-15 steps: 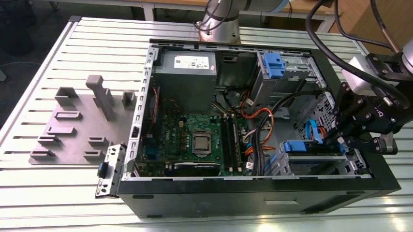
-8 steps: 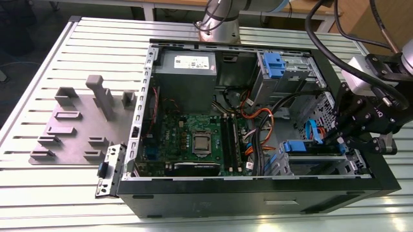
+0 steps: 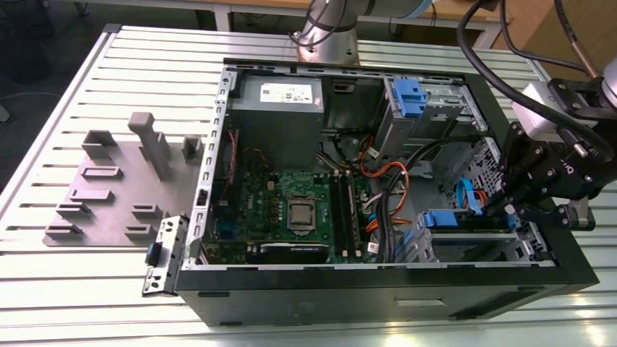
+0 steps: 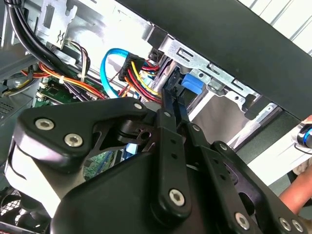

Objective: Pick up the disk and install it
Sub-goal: 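Insert the second disk wire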

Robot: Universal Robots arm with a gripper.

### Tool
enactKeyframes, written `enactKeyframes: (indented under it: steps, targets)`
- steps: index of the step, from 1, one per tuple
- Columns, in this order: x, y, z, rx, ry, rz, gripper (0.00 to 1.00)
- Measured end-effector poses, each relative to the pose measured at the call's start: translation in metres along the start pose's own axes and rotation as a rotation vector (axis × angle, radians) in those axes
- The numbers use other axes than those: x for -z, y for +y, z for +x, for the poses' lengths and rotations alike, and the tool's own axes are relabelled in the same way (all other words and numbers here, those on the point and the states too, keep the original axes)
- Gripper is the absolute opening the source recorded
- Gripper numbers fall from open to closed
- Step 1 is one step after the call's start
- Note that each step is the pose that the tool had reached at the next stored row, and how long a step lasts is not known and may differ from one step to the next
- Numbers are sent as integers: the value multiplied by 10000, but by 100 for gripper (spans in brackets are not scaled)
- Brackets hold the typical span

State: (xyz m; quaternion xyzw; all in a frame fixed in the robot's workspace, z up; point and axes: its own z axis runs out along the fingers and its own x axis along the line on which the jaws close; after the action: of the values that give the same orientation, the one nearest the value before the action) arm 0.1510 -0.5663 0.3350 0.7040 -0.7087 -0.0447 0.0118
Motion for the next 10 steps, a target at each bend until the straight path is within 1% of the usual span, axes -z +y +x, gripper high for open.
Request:
enactKeyframes:
  steps: [5, 10]
  targets:
    - [3, 0, 8, -1, 5, 0, 17]
    - [-16, -1, 9, -1, 4, 0, 17]
